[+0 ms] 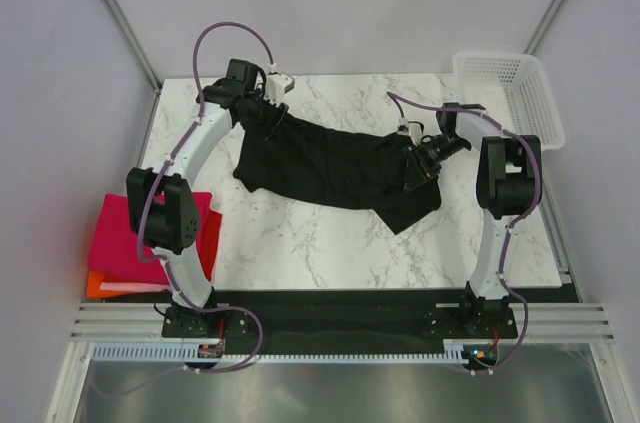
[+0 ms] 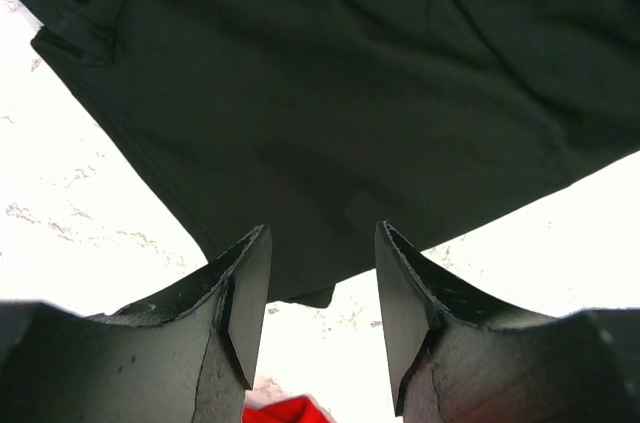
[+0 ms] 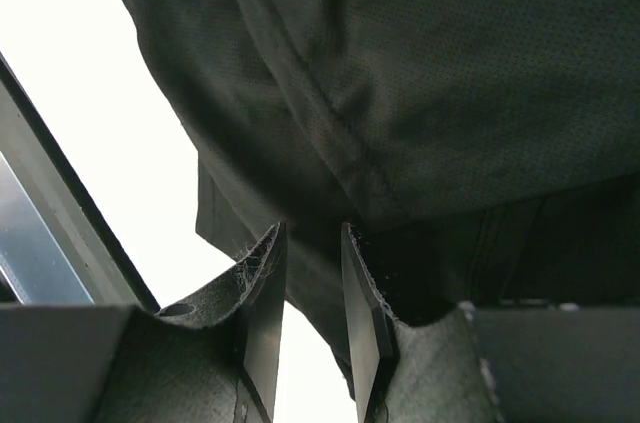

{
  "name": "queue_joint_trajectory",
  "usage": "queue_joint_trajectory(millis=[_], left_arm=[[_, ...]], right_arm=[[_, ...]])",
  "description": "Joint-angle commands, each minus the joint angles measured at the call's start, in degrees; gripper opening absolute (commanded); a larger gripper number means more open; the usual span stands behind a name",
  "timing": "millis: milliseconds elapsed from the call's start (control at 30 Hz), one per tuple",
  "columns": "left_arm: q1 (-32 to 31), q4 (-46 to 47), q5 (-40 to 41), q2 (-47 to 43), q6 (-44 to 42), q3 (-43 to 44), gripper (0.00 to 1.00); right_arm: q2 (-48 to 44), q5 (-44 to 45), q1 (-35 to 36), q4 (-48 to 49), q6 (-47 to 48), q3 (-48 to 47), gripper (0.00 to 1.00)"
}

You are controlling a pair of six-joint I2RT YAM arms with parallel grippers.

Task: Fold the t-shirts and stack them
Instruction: Flatten the tshirt out

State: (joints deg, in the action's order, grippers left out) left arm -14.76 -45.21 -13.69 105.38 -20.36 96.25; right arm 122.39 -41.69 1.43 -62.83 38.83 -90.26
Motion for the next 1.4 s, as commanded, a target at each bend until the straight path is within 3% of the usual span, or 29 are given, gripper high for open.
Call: queue_joint_trajectory(millis=[0,200,433,1167,1367], left_arm=[[-0.9,0.2,-0.5,-0.6,1.3,1.9,0.53],[-1.7,0.3,0.2,-0.4,0.6,2.9,0.53],[-2.6,0.3,0.4,0.1,0.1,3.3,0.52],[-2.8,0.6,0.6,1.6,-0.2,4.1,0.51],[-2.8,0.7,0.9,1.3,-0.1,4.2,0.51]], right_arm=[[1.9,-2.1,0.0,1.4,0.5,-1.9,0.36],[1.6,0.6,-1.1,3.7,-1.6,-3.3,0.37],[4.7,0.9,-2.8,4.9,-4.6,-8.3,0.45],[4.4,-1.8,-2.8,1.9,-3.3,-8.0,0.43],[0.6,0.5,-2.8,1.8,-2.2,-7.1,0.42]])
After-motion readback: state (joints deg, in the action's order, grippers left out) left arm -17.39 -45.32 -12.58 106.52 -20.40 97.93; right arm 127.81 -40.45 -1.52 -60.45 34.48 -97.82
